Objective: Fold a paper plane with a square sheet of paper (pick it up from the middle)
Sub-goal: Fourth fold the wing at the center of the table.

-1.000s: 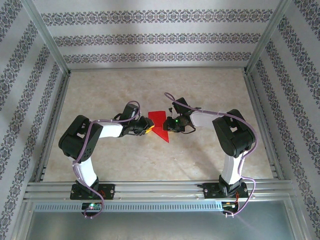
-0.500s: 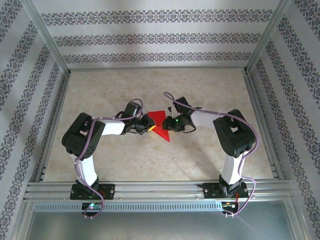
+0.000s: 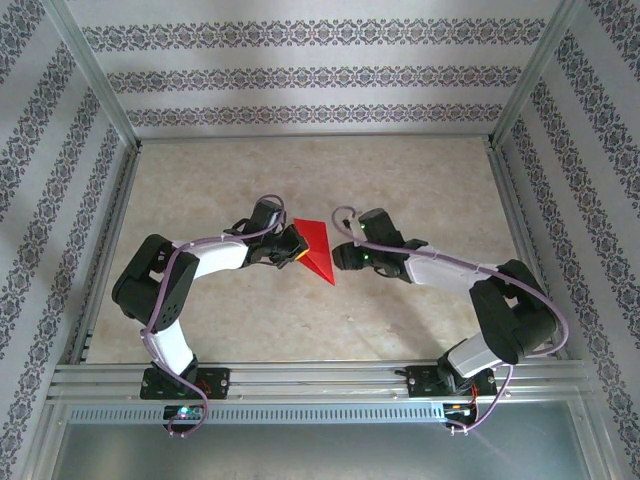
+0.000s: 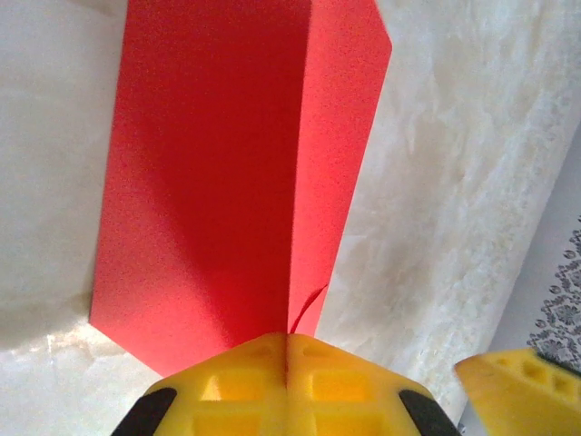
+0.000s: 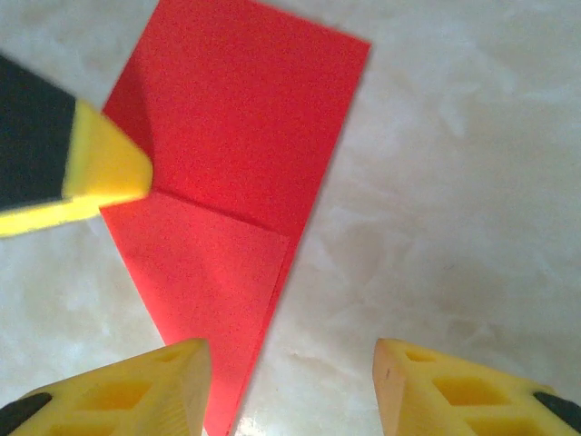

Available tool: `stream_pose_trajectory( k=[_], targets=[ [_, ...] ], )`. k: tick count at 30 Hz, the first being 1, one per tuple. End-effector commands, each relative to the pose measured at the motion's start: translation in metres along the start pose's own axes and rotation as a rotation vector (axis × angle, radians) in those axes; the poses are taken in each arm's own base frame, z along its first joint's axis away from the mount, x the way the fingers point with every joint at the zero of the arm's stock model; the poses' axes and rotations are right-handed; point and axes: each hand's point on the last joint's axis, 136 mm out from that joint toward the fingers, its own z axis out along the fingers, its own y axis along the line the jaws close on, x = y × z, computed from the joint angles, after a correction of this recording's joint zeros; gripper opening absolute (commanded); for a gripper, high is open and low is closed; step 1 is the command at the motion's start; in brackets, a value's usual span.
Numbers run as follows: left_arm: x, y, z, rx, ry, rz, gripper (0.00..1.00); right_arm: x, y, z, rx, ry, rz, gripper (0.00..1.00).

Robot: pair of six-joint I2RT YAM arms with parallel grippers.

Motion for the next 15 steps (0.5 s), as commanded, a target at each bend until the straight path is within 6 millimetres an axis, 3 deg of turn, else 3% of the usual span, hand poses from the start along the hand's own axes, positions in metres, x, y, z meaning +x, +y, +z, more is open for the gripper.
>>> stream_pose_trajectory(
  k=[1, 8, 15],
  targets=[
    [0.003, 0.002, -0.004, -0.067, -0.015, -0.065, 0.05, -0.009, 0.006, 0.006, 0.065, -0.076, -0.139, 0.51],
    [0.004, -0.004, 0.000, -0.064, -0.022, -0.120, 0.07, 0.004, 0.034, 0.024, 0.047, -0.063, -0.246, 0.48],
    [0.004, -0.007, -0.002, -0.070, -0.028, -0.138, 0.07, 0.020, 0.038, 0.040, 0.062, -0.027, -0.292, 0.46]
  ],
)
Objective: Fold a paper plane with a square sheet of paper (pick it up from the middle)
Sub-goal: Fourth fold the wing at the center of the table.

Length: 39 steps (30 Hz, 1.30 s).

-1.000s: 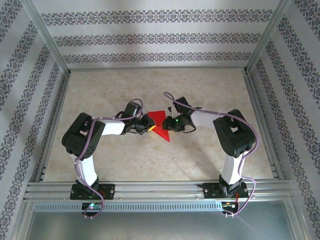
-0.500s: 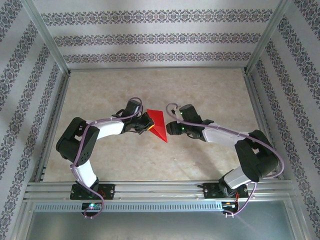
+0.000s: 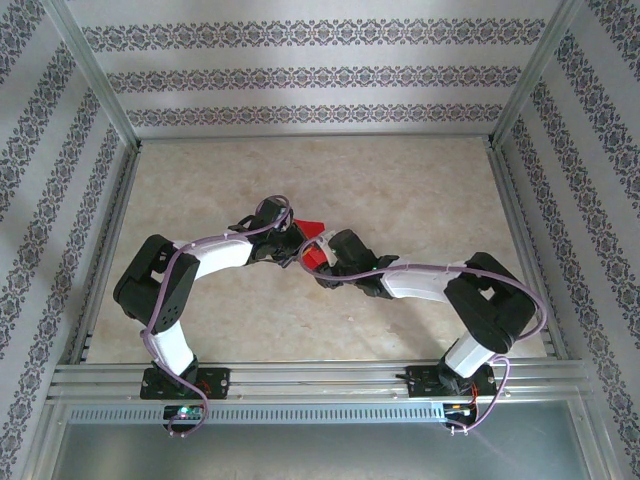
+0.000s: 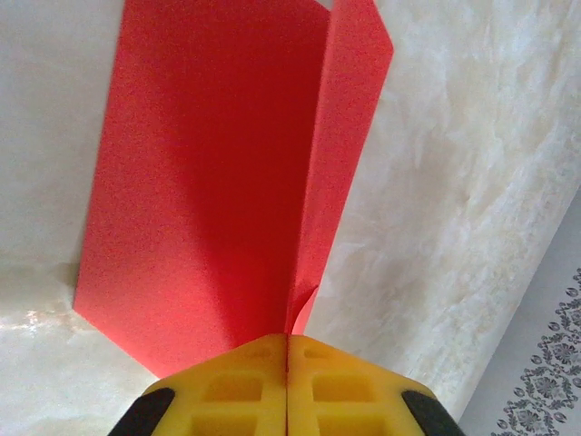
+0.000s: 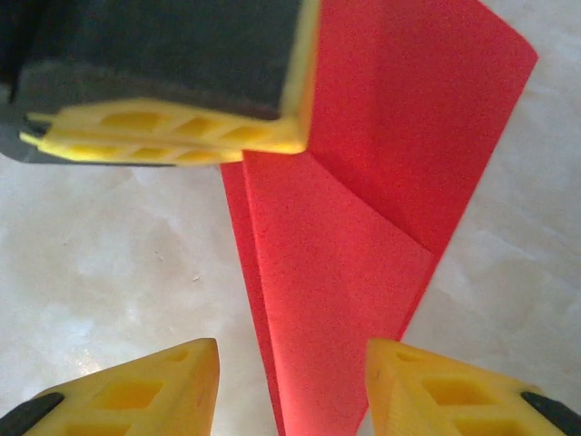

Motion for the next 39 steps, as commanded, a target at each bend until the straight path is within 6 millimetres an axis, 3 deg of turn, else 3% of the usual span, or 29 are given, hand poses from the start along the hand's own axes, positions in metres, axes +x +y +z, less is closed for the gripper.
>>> stream_pose_trajectory(
  k=[1, 11, 27, 31, 36, 39],
  targets=[
    [0.002, 0.000, -0.002, -0.026, -0.007, -0.047, 0.07, 0.001, -0.003, 0.007, 0.042, -0.010, -0.039, 0.46],
    [0.003, 0.000, -0.004, -0.028, -0.004, -0.060, 0.08, 0.011, -0.013, 0.016, 0.096, 0.021, -0.035, 0.35],
    [-0.003, 0.001, -0.007, -0.036, -0.025, -0.060, 0.14, 0.018, -0.012, 0.016, 0.063, 0.040, -0.019, 0.17],
    [-0.018, 0.003, -0.022, -0.043, -0.071, -0.056, 0.20, 0.019, -0.009, 0.017, 0.019, 0.047, 0.016, 0.13],
    [-0.046, 0.009, -0.053, -0.052, -0.170, -0.055, 0.30, 0.019, -0.006, 0.016, -0.072, 0.054, 0.108, 0.11],
    [-0.052, 0.012, -0.068, -0.050, -0.215, -0.048, 0.33, 0.018, -0.004, 0.015, -0.132, 0.053, 0.168, 0.11]
  ],
)
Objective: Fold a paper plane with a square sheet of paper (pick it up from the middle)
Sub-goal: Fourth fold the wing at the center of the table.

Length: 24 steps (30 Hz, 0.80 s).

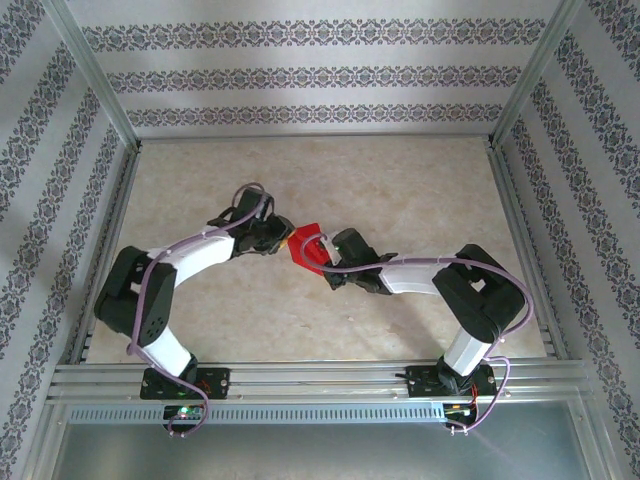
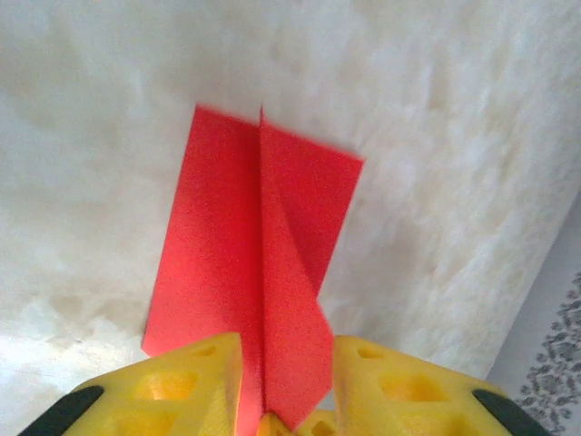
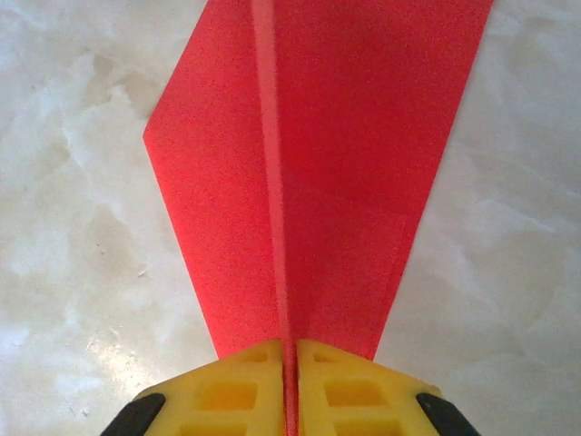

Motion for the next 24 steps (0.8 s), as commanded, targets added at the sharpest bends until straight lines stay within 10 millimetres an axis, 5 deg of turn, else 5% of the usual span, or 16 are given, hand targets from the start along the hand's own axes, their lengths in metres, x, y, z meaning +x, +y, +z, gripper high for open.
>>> stream_pose_trajectory(
  k=[1, 14, 24],
  targets=[
    [-0.009, 0.011, -0.018, -0.033, -0.061, 0.027, 0.34, 0.005, 0.011, 0.000, -0.119, 0.015, 0.089, 0.11],
    [0.047, -0.001, 0.013, 0.198, 0.113, 0.101, 0.34, 0.006, 0.011, -0.003, -0.280, 0.043, 0.259, 0.11],
    [0.063, -0.006, 0.041, 0.239, 0.171, 0.106, 0.29, 0.008, 0.006, 0.001, -0.331, 0.062, 0.335, 0.11]
  ],
)
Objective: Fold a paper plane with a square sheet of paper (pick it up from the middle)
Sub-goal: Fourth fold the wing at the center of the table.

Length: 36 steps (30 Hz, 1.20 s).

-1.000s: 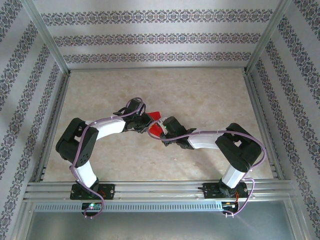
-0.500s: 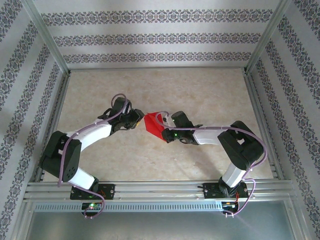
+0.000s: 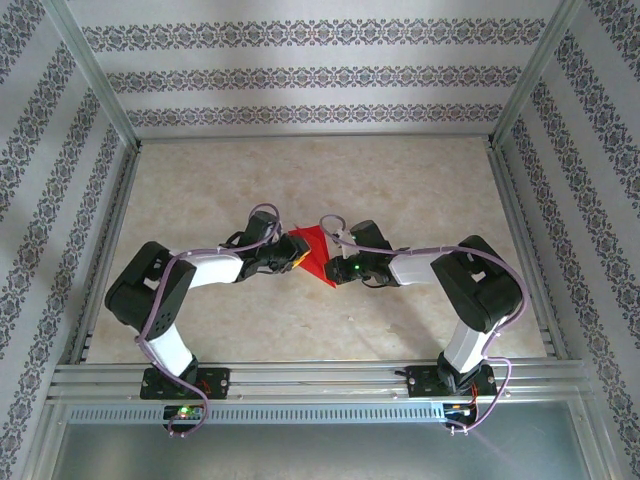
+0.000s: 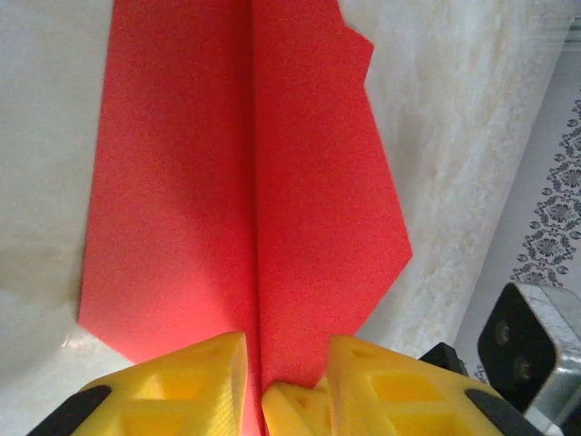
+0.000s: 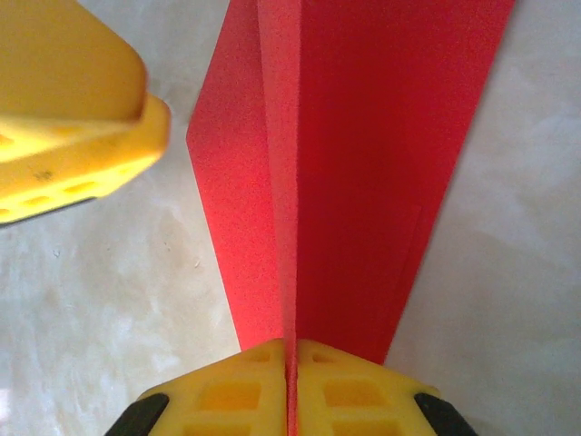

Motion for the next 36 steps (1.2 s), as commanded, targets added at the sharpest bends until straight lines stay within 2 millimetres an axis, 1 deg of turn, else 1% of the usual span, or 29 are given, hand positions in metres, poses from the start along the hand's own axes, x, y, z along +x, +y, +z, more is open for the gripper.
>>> stream_pose_trajectory(
  k=[1, 11, 16, 21, 27, 32, 36],
  targets=[
    [0.000, -0.022, 0.006, 0.087, 0.007, 0.018, 0.28, 0.002, 0.001, 0.002, -0.052, 0.014, 0.039, 0.11],
    [0.004, -0.022, 0.021, 0.096, 0.040, 0.029, 0.28, -0.004, 0.000, -0.001, -0.125, 0.016, 0.112, 0.10],
    [0.006, -0.020, 0.025, 0.086, 0.049, 0.044, 0.31, -0.004, -0.002, 0.000, -0.152, 0.025, 0.145, 0.10],
    [0.009, -0.004, 0.029, 0.021, 0.059, 0.036, 0.32, -0.003, -0.005, 0.002, -0.167, 0.033, 0.170, 0.10],
    [0.010, 0.016, 0.029, -0.085, 0.064, 0.035, 0.32, -0.003, -0.006, 0.003, -0.187, 0.044, 0.193, 0.10],
    [0.011, 0.028, 0.029, -0.144, 0.072, 0.035, 0.34, -0.001, -0.008, 0.006, -0.199, 0.061, 0.219, 0.10],
    [0.012, 0.032, 0.031, -0.156, 0.078, 0.028, 0.34, 0.001, -0.010, 0.009, -0.203, 0.079, 0.241, 0.10]
  ],
)
